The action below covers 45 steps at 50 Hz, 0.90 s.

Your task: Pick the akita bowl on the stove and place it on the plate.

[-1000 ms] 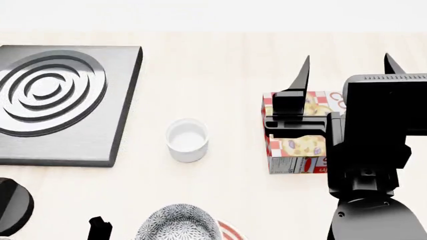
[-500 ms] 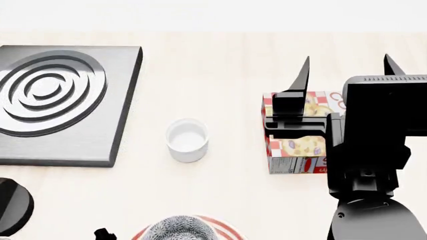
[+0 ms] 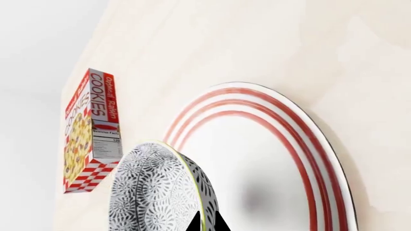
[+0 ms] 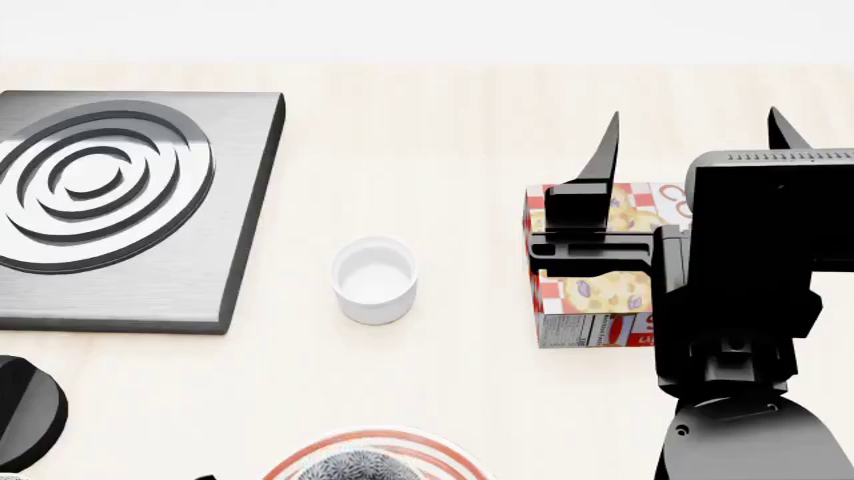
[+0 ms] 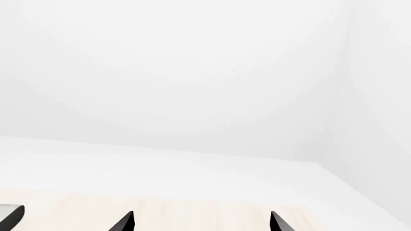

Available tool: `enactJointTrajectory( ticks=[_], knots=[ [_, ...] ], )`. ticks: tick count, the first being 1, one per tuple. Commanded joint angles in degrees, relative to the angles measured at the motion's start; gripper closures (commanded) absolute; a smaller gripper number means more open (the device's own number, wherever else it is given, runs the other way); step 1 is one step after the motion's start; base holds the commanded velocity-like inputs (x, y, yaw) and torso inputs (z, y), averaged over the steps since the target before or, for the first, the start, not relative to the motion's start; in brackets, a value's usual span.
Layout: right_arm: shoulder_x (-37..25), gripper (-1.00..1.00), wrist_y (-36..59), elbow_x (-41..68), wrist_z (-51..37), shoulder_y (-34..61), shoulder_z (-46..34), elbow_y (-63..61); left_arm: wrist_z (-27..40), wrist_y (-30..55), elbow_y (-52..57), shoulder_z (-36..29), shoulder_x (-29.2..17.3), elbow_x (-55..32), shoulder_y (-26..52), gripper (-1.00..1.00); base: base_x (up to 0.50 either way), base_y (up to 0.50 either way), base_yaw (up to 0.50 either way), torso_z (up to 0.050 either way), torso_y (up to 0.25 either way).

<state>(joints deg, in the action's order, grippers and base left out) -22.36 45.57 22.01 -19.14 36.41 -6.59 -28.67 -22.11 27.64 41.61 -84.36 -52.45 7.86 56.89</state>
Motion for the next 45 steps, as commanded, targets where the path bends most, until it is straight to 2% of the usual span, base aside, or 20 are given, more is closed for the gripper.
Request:
enactJointTrajectory(
  ticks=[1,38,39,45],
  knots=[
    [-0.12,-1.0,0.12,0.23,-0.14,0.06,-0.04,-0.1,1.08,-0.55,-0.72,0.04,0.26,0.87,-0.56,1.0,0.0,0.0,0.0,0.0,0.0],
    [-0.42,-1.0,-0.03,0.68,-0.57,0.11,-0.26,-0.04,3.88,-0.89,-2.6,-0.61,0.75,1.96,-3.12,1.0,0.0,0.0,0.0,0.0,0.0],
    [-0.43,-1.0,-0.09,0.68,-0.56,0.11,-0.28,-0.03,4.12,-0.98,-2.74,-0.81,0.79,2.52,-3.19,-1.0,0.0,0.0,0.0,0.0,0.0],
    [-0.49,-1.0,-0.13,0.75,-0.61,0.11,-0.33,-0.02,4.41,-0.07,-2.21,-0.37,1.15,2.12,-3.4,-1.0,0.0,0.0,0.0,0.0,0.0]
  ],
)
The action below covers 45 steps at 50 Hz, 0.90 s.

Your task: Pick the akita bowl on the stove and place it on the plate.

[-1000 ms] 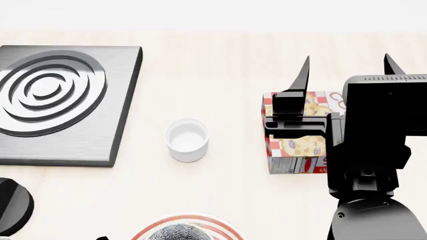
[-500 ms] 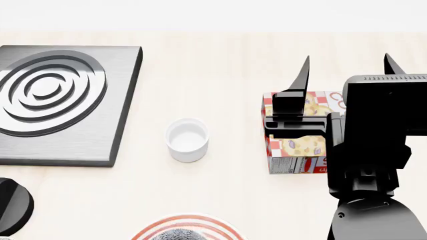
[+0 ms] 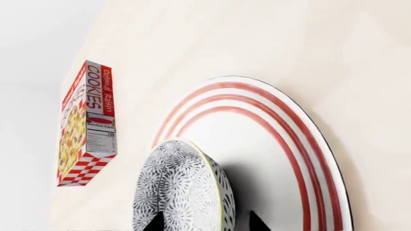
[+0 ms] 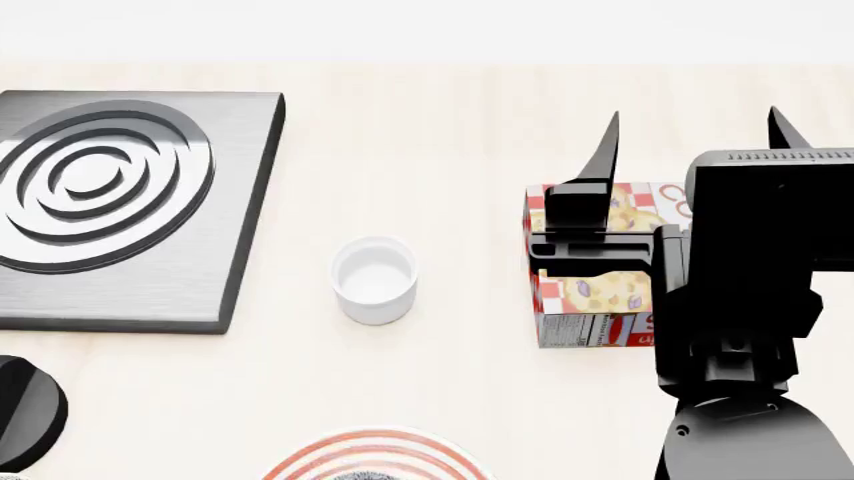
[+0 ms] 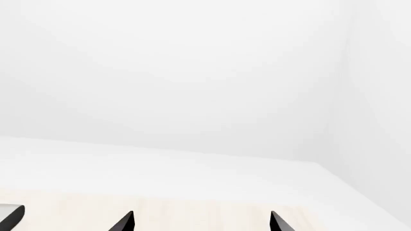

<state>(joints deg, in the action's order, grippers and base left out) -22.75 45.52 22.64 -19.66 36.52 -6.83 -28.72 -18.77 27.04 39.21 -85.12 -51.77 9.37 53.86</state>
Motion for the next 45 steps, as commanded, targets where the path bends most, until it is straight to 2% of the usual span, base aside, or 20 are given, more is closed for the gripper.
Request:
enactJointTrajectory(
  ticks=[1,18,37,45],
  knots=[
    [-0.1,-1.0,-0.06,0.14,-0.12,0.01,-0.08,0.03,1.11,0.64,0.24,0.43,0.53,0.56,-0.41,-1.0,0.0,0.0,0.0,0.0,0.0],
    [-0.19,-1.0,-0.34,0.26,-0.25,-0.01,-0.28,0.34,6.72,-0.75,0.61,4.22,2.49,-3.64,-2.82,-1.0,0.0,0.0,0.0,0.0,0.0],
    [-0.37,-1.0,-0.3,0.47,-0.52,0.04,-0.46,0.16,9.98,-0.85,0.98,7.0,5.58,-6.24,-3.82,-1.0,0.0,0.0,0.0,0.0,0.0],
    [-0.45,-1.0,-0.24,0.61,-0.62,0.1,-0.49,0.14,13.2,-0.56,2.1,11.87,7.52,-11.33,-4.29,-1.0,0.0,0.0,0.0,0.0,0.0]
  ],
)
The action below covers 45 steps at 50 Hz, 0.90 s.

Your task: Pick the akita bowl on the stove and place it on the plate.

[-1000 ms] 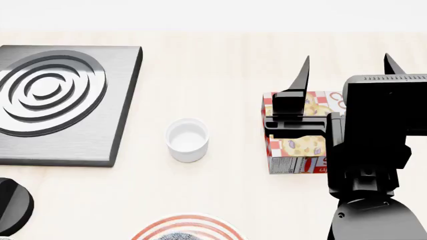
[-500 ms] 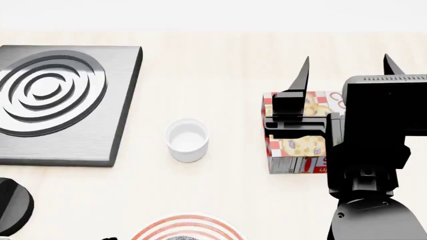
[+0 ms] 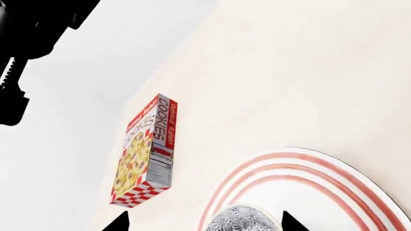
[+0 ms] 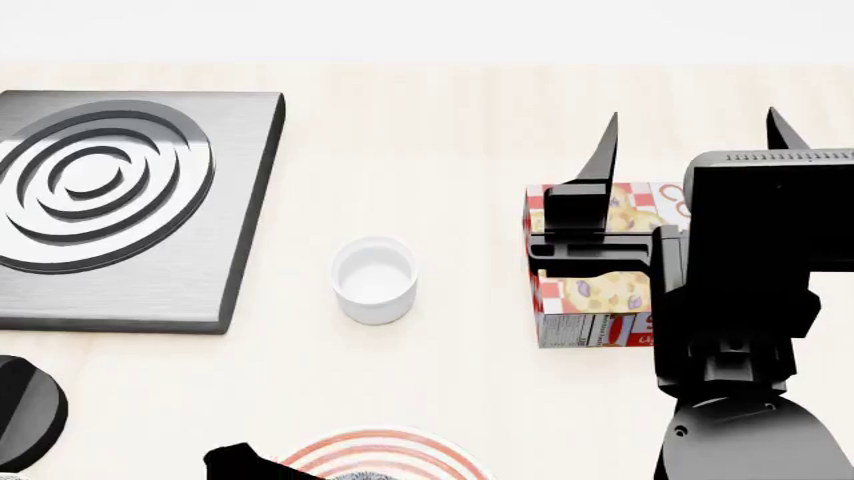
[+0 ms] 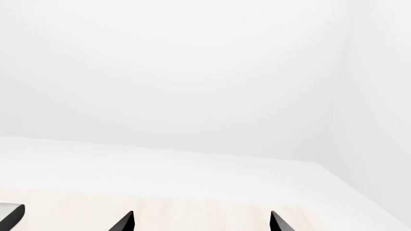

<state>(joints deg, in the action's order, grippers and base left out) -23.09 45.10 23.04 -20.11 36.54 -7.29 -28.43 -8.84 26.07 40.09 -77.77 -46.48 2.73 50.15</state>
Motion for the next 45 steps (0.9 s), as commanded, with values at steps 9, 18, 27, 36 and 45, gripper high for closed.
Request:
enactJointTrajectory(
  ticks=[9,18,27,36,45],
  knots=[
    [-0.2,-1.0,0.03,0.34,-0.2,0.02,-0.03,-0.05,6.01,1.34,2.25,9.38,3.67,-9.98,-1.08,-1.0,0.0,0.0,0.0,0.0,0.0],
    [-0.27,-1.0,-0.1,0.4,-0.24,-0.02,-0.18,0.03,8.72,1.14,2.93,12.41,4.03,-13.45,-2.65,-1.0,0.0,0.0,0.0,0.0,0.0],
    [-0.33,-1.0,-0.01,0.53,-0.4,0.02,-0.23,-0.05,10.49,0.99,3.35,16.0,3.86,-17.49,-3.2,-1.0,0.0,0.0,0.0,0.0,0.0],
    [-0.41,-1.0,-0.1,0.64,-0.46,0.03,-0.29,-0.02,13.83,1.66,3.48,22.62,4.17,-24.39,-3.03,-1.0,0.0,0.0,0.0,0.0,0.0],
    [-0.47,-1.0,-0.11,0.74,-0.58,0.05,-0.35,-0.01,15.84,0.71,2.03,27.23,4.11,-28.54,-2.94,-1.0,0.0,0.0,0.0,0.0,0.0]
  ],
)
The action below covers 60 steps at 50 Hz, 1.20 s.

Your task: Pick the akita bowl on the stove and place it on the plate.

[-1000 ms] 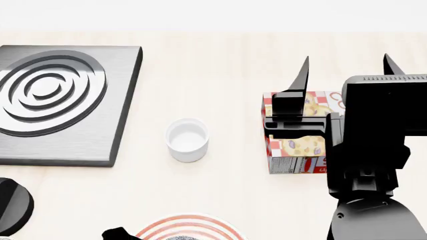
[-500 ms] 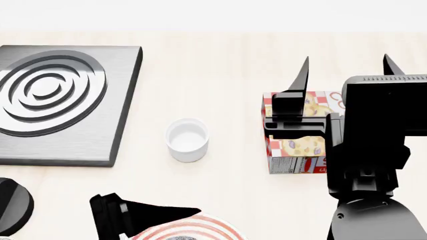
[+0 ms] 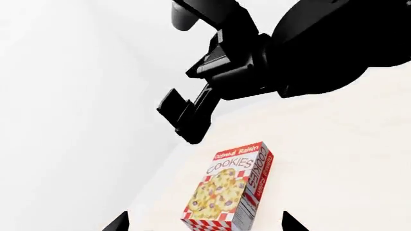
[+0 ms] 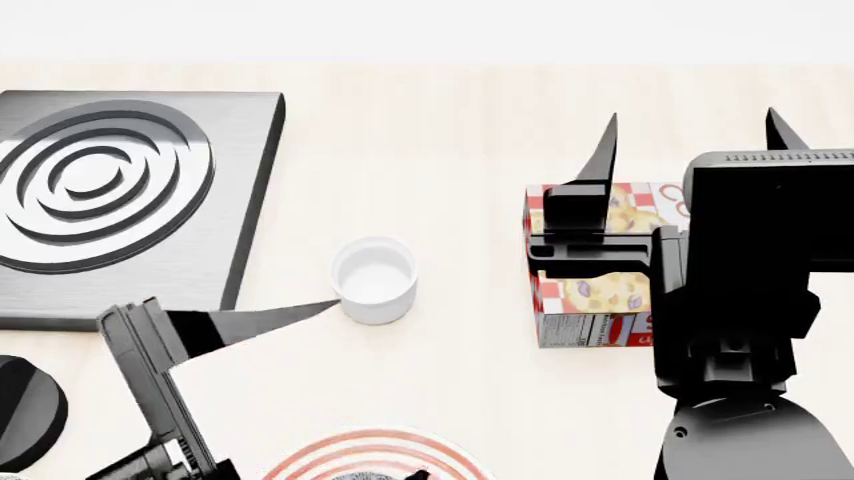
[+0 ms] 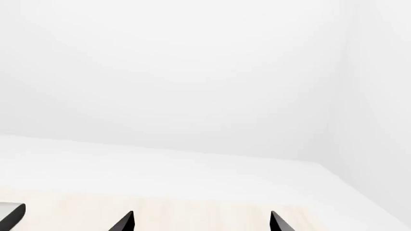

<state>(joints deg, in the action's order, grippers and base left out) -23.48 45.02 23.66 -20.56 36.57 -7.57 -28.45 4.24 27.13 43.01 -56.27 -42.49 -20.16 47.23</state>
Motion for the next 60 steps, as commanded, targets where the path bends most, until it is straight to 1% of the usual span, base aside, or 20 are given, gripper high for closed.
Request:
enactJointTrajectory(
  ticks=[1,2,3,5,6,24,37,60],
  knots=[
    [-0.08,-1.0,-0.08,0.13,-0.13,0.01,-0.06,0.02,3.31,-0.47,-1.04,6.39,0.19,-6.26,-0.23,-1.0,0.0,0.0,0.0,0.0,0.0],
    [-0.09,-1.0,-0.08,0.14,-0.14,0.01,-0.07,0.02,3.44,-0.39,-1.04,6.62,0.14,-6.44,-0.14,-1.0,0.0,0.0,0.0,0.0,0.0],
    [-0.11,-1.0,-0.08,0.17,-0.13,0.02,-0.08,0.02,4.48,-0.27,-1.09,8.4,0.3,-8.77,-0.3,-1.0,0.0,0.0,0.0,0.0,0.0],
    [-0.13,-1.0,-0.07,0.17,-0.17,0.02,-0.11,0.02,4.87,-0.69,-1.42,9.18,0.28,-9.12,-0.26,-1.0,0.0,0.0,0.0,0.0,0.0],
    [-0.12,-1.0,-0.06,0.2,-0.19,0.02,-0.09,0.02,5.47,-0.81,-1.74,10.58,0.36,-10.96,-0.36,-1.0,0.0,0.0,0.0,0.0,0.0],
    [-0.34,-1.0,-0.09,0.34,-0.33,-0.01,-0.39,0.01,8.95,-2.63,-4.11,16.83,-0.09,-17.61,-1.84,-1.0,0.0,0.0,0.0,0.0,0.0],
    [-0.44,-1.0,0.16,0.62,-0.48,0.18,-0.47,-0.09,10.78,-3.37,-5.35,20.14,-0.07,-20.86,-1.7,-1.0,0.0,0.0,0.0,0.0,0.0],
    [-0.62,-1.0,-0.77,0.54,-0.49,-0.04,-0.74,0.58,13.76,-4.48,-3.6,25.3,-1.73,-26.46,-1.77,-1.0,0.0,0.0,0.0,0.0,0.0]
  ],
)
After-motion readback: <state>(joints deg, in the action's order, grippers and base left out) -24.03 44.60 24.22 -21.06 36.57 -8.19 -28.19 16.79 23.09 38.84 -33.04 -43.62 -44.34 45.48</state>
